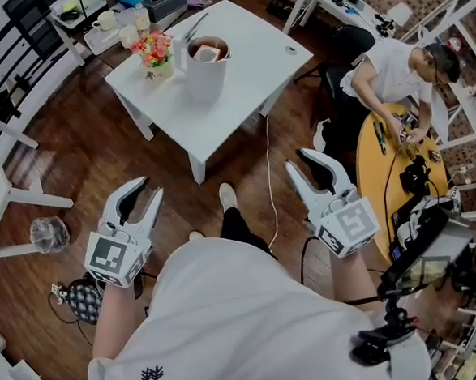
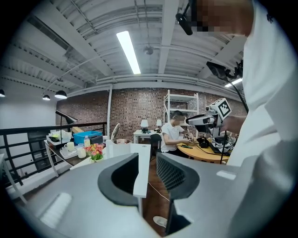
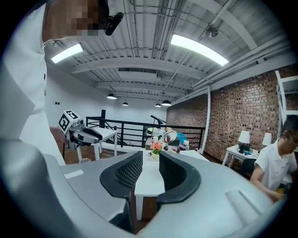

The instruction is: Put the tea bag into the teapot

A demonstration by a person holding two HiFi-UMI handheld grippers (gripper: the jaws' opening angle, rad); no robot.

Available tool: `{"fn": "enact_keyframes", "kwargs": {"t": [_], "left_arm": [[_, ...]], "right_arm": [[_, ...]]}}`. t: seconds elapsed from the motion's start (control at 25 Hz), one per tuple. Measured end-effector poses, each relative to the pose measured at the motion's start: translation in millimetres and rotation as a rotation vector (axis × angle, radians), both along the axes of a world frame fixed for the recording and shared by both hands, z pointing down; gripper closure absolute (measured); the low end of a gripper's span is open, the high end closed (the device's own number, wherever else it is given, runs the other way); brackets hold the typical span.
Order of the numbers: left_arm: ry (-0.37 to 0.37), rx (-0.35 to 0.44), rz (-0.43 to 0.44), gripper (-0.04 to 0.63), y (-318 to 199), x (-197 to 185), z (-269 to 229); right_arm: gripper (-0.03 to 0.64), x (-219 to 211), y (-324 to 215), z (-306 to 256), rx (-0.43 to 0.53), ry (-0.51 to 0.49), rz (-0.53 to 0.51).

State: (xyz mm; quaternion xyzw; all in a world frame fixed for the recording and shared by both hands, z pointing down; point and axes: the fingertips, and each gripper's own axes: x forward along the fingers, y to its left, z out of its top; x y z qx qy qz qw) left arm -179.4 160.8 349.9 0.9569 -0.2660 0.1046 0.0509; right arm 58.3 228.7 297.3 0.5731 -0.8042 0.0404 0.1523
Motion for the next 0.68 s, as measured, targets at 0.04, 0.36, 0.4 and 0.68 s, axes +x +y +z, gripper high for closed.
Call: {"fn": "enact_keyframes", "kwargs": {"t": [0.04, 0.36, 0.4, 0.68], "left_arm": [[0.0, 0.003, 0.003, 0.5, 0, 1, -1], [-0.013, -0.002, -0.004, 0.5, 0, -3, 4], [-0.011, -0.006, -0.004, 0.5, 1, -2, 5], [-0.003, -0.009, -0.003, 0.5, -2, 3, 8]], "right_arm": [[0.515, -1, -1, 0, 0.0, 0.001, -0.001], [0.515, 0, -6, 0, -0.006, 0.002, 0.005], [0.515, -1, -7, 1, -0.009, -0.001, 0.004], [0.515, -1, -12, 12, -0.024, 0.011, -0.024]]}}
